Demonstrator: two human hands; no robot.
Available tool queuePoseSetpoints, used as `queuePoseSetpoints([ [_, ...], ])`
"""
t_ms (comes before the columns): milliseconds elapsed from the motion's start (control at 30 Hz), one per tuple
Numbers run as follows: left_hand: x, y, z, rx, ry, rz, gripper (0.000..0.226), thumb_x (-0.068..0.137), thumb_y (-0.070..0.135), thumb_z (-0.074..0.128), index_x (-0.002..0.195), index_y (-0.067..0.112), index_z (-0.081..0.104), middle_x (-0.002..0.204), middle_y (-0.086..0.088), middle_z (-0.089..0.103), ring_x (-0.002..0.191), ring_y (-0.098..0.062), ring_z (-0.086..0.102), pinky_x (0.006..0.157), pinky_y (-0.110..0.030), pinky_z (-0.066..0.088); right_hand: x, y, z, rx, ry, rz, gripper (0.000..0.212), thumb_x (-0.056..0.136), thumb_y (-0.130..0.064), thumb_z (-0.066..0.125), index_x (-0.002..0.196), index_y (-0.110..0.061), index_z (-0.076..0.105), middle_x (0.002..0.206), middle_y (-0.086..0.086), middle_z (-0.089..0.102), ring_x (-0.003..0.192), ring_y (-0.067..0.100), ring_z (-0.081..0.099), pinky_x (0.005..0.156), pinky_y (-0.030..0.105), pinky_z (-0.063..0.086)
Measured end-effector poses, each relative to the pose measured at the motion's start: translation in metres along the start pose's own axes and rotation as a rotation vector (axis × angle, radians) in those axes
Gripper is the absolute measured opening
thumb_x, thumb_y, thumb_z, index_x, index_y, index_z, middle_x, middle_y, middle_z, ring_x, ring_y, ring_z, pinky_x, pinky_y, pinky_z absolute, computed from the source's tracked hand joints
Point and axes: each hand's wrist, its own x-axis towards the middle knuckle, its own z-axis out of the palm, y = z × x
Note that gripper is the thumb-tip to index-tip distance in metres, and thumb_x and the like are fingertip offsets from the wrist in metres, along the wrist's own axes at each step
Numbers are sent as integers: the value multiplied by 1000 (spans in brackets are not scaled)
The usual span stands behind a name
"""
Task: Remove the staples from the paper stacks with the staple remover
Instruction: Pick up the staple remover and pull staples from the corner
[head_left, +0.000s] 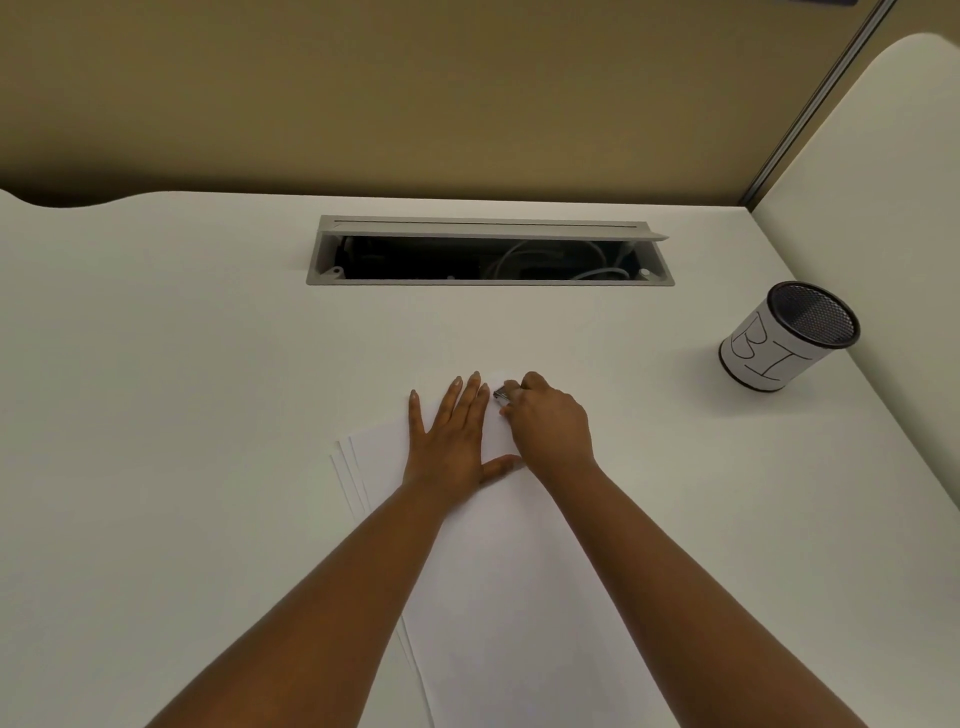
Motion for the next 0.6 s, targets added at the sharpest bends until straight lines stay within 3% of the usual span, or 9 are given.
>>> queuePoseSetpoints([
  [167, 0, 1, 0, -5, 13, 4, 95, 78, 74, 25, 145, 19, -11, 156, 1, -15, 144, -16, -14, 110, -55, -15, 1, -1, 3, 168, 2, 114, 30, 96, -28, 41, 119, -17, 55, 109, 10, 59, 91, 26, 61, 66, 27, 36],
  [300, -1, 0, 0, -27, 28, -5, 102, 65, 81, 3, 146, 20, -11, 157, 2, -14, 144, -14, -13, 110, -54, -17, 5, 0, 0, 319, -9, 194, 29, 94, -32, 45, 104, -12, 65, 99, 13, 64, 83, 23, 57, 66, 26, 33],
  [467, -2, -1, 2, -50, 40, -6, 95, 76, 76, 24, 146, 20, -9, 157, 2, -13, 144, -13, -13, 111, -54, -16, 6, -1, -2, 471, -14, 283, 29, 92, -31, 50, 107, -14, 67, 104, 11, 69, 94, 27, 62, 74, 28, 42],
  [600, -2, 0, 2, -28, 34, -5, 101, 66, 81, 3, 146, 20, -10, 157, 2, -13, 144, -14, -13, 111, -54, -16, 5, -3, -1, 557, -10, 345, 29, 91, -31, 51, 109, -15, 67, 108, 9, 70, 98, 26, 62, 80, 28, 45],
])
